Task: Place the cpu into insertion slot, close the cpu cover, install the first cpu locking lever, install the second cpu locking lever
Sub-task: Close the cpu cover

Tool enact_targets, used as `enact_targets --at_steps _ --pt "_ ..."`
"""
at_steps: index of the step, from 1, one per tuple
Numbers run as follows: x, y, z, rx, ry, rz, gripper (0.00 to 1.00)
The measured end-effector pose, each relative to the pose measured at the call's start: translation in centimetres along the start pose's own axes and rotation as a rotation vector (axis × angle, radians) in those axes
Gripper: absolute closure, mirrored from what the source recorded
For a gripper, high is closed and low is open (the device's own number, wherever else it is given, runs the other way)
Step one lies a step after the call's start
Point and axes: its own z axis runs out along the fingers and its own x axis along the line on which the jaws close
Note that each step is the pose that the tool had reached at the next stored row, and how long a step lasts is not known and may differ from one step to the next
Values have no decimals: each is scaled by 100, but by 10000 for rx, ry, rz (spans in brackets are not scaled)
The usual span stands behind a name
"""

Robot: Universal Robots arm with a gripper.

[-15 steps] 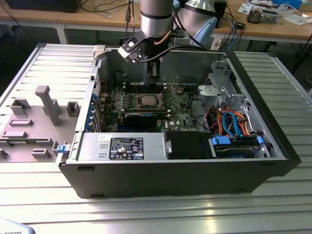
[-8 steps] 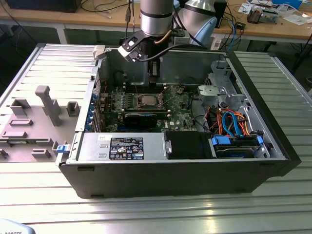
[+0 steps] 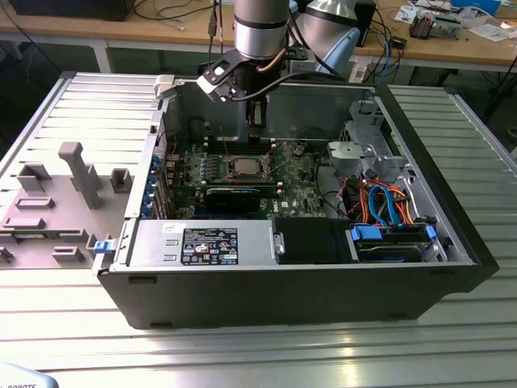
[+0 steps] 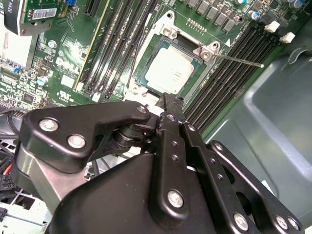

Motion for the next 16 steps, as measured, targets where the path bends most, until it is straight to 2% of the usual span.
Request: enact_targets --at_steps 16 --pt "0 37 0 0 0 1 89"
